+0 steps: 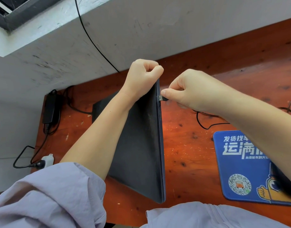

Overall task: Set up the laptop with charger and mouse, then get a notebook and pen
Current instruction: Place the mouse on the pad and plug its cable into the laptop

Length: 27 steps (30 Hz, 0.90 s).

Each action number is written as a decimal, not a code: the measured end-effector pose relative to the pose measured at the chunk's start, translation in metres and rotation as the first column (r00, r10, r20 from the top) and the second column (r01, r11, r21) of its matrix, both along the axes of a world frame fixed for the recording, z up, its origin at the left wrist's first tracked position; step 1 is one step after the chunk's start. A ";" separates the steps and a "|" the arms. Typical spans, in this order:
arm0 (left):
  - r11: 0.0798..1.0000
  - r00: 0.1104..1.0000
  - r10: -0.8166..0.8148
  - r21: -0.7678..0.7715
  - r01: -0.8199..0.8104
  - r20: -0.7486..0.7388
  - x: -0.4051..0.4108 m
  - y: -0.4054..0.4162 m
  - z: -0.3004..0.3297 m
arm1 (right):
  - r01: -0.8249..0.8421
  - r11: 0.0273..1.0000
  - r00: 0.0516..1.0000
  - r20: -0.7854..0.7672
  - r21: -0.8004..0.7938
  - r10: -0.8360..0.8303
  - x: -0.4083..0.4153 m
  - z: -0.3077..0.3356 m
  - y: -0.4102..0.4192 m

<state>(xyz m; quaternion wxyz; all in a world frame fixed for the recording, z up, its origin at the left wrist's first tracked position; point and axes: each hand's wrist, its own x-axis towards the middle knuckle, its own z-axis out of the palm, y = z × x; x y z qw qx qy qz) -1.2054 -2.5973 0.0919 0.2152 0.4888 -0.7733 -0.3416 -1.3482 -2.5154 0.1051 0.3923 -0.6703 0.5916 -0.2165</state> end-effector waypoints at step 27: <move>1.000 1.000 -0.003 -0.006 0.003 0.014 0.006 0.001 0.008 | -0.078 0.926 0.843 0.521 0.368 -0.136 0.008 -0.010 0.013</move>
